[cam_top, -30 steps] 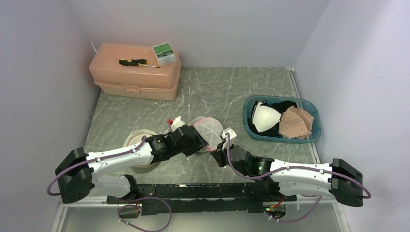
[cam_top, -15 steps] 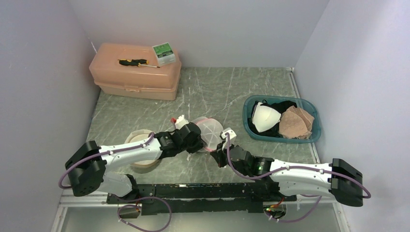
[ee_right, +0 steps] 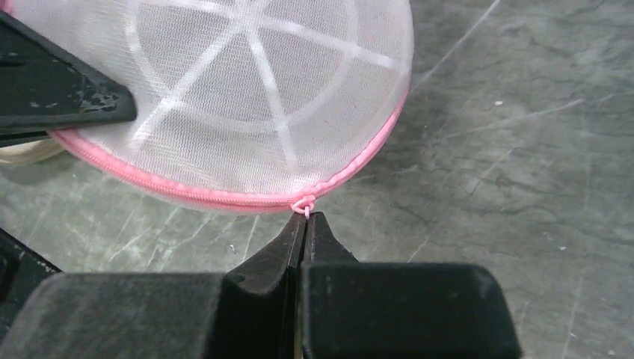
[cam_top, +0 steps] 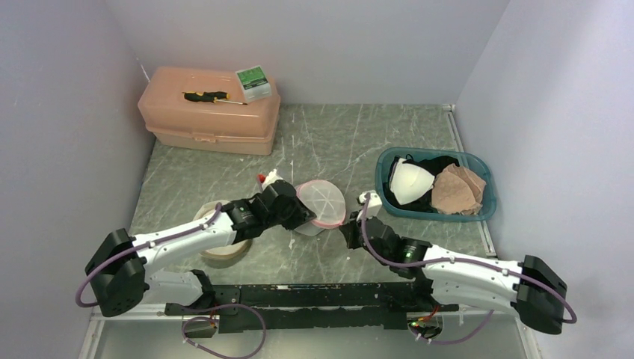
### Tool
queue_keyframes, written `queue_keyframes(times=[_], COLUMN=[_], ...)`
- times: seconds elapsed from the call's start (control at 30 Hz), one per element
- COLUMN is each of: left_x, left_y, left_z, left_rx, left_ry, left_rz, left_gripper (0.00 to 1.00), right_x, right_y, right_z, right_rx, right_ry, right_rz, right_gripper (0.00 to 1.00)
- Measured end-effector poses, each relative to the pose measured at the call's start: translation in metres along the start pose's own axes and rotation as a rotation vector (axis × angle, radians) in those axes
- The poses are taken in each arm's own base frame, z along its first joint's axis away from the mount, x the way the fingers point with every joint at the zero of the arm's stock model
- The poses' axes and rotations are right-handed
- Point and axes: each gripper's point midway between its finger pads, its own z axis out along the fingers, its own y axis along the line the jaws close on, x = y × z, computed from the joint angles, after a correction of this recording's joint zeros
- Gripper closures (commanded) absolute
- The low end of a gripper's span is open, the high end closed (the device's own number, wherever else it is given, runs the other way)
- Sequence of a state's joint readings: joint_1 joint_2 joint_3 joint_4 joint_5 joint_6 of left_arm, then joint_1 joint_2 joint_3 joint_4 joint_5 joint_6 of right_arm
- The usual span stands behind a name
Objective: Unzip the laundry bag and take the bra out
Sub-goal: Unzip the laundry bag at the center of the board.
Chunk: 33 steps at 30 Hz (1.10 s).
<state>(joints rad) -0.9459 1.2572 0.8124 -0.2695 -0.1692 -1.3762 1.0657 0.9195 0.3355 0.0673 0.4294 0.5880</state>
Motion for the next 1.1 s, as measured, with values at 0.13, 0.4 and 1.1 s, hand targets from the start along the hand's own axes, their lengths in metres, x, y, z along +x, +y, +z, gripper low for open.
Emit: queue_keyframes(times=[0.13, 0.4, 1.1], left_x=[-0.008, -0.037, -0.046], left_y=[-0.007, -0.068, -0.033], left_z=[-0.003, -0.005, -0.044], left_rx=[0.078, 0.343, 0.341], left_ry=[0.054, 0.271, 0.195], left_rz=[0.047, 0.299, 0.345], left_gripper=[0.92, 0.85, 0.05], right_x=[-0.022, -0.065, 0.005], right_y=[0.0, 0.014, 0.031], right_z=[-0.014, -0.047, -0.018], right_rx=[-0.021, -0.126, -0.186], right_ry=[-0.071, -0.2, 0.017], right_rz=[0.015, -0.036, -0.097], right_gripper=[1.0, 1.0, 1.0])
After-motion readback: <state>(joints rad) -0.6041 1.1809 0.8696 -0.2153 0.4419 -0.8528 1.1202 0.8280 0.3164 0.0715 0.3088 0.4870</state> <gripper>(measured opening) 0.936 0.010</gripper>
